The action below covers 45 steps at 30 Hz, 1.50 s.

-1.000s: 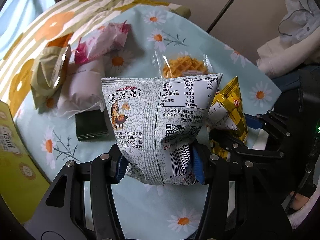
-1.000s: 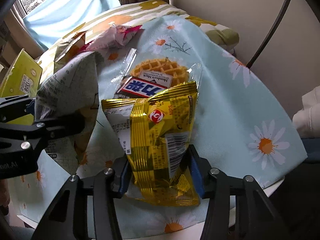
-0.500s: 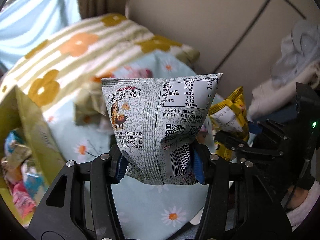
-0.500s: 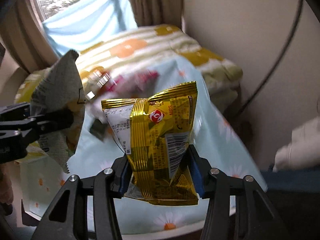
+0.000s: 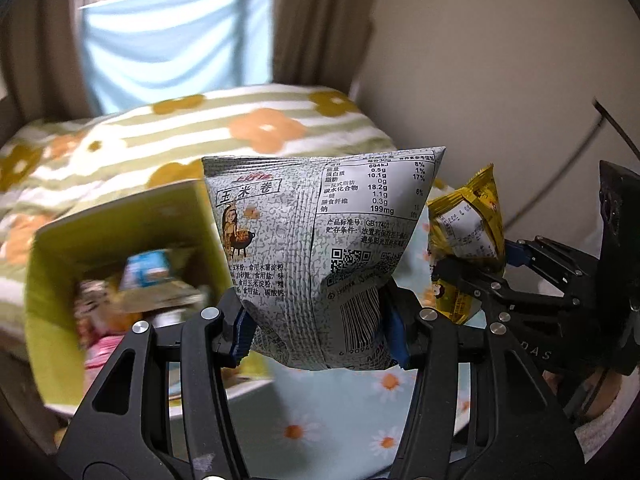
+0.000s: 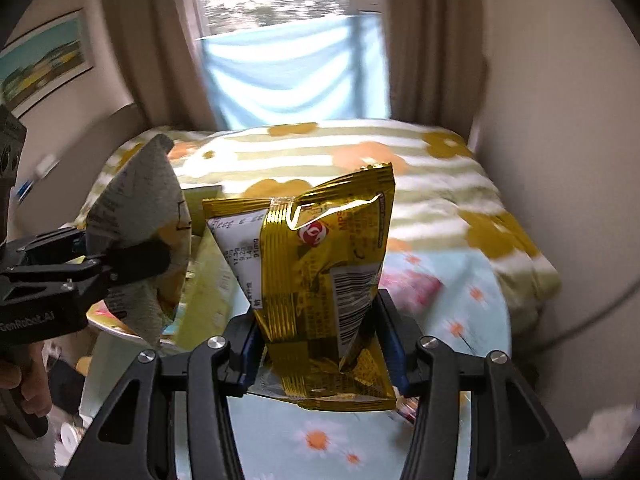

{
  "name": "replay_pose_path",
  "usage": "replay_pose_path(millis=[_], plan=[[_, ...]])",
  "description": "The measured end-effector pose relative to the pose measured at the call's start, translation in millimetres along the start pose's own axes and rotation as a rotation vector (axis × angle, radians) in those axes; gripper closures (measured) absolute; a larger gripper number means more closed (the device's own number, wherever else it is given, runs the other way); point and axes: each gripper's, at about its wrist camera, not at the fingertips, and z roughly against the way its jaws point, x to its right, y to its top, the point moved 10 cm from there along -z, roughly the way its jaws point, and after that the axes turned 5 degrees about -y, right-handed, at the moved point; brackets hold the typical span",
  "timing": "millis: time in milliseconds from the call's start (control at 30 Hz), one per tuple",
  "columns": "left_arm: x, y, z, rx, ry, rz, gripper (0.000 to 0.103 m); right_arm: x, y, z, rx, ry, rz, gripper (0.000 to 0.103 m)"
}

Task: Organize snacks
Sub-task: 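Carry both packs over the yellow box and open both grippers to drop them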

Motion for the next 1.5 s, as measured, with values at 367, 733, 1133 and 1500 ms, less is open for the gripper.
replay_pose_path(millis=[367,733,1133,1500], plan=[[-151,-25,55,0.043,0.162,0.204,0.054,-127,28,-38,-0.025,0.179,0.147,0.056],[-260,-80,40,-0.080,0.245,0.270,0.054,-198,15,-95,-0.132,0.223,0.145,0.056],[-273,-98,21,-0.110,0.269,0.225,0.000,-206,1,-112,-0.210,0.175,0.141,0.056],[-265,-112,33,-0.115,0.257,0.280,0.000,-212,-6,-112,-0.246,0.208,0.142,0.056]])
